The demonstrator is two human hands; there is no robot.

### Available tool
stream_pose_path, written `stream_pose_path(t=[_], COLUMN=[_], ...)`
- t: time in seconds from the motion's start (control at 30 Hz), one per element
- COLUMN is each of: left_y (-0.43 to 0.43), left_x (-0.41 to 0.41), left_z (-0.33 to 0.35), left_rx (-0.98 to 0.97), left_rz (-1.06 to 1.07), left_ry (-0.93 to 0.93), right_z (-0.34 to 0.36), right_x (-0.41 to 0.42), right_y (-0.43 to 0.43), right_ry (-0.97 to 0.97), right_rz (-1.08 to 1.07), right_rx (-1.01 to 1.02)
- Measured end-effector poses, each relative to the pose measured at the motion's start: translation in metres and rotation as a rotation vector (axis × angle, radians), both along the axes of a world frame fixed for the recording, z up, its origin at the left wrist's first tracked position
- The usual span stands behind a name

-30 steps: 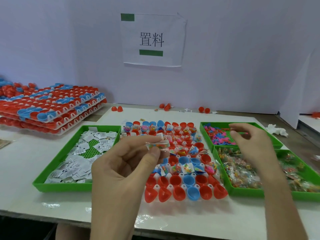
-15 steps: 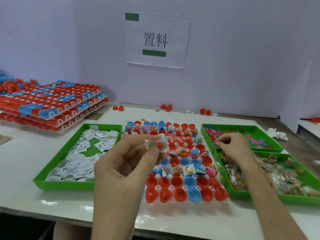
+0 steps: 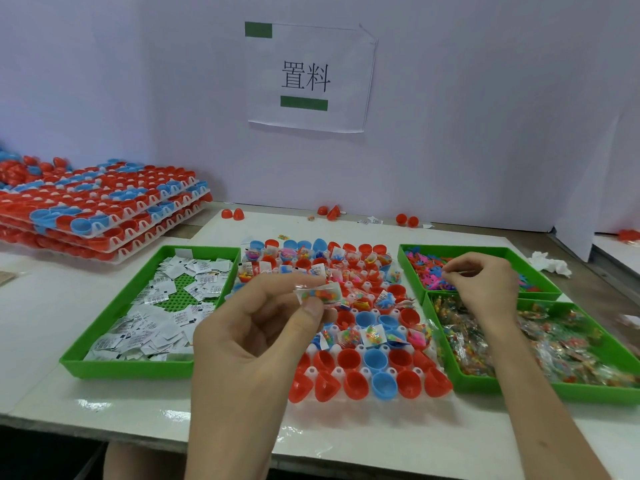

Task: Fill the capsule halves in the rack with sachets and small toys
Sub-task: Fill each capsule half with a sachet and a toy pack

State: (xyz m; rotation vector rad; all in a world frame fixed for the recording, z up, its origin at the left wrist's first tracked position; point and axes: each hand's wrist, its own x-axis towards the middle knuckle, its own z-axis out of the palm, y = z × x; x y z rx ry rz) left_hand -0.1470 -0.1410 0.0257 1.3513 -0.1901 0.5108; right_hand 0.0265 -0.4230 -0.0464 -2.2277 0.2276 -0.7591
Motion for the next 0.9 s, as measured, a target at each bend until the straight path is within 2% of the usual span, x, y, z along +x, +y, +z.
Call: stream_pose_path(t=[0.47,0.6,0.77,0.9], left_y=[-0.001,-0.001,-0.007,-0.012], left_x=[0.000,0.001,0.002,-0.001], left_z=[-0.004,-0.001,-0.002,-0.003], left_rx=[0.043,0.025,-0.026,-0.008], left_rz=[-0.019,-0.026,0.043,0.024], left_ry=[0.014,0.008,0.015,0.017], right_z=[0.011,0.049,0.106,0.105], right_x=[-0.008,-0.031,-0.091,-0.134], right_y=[0.004,0.019,0.063,0.095], right_ry=[-0.124,-0.238,-0.480,-0.467], right_rz=[0.023,0.194,0.497,0.589], right_rx=[0.157,0.326,0.475,0.543])
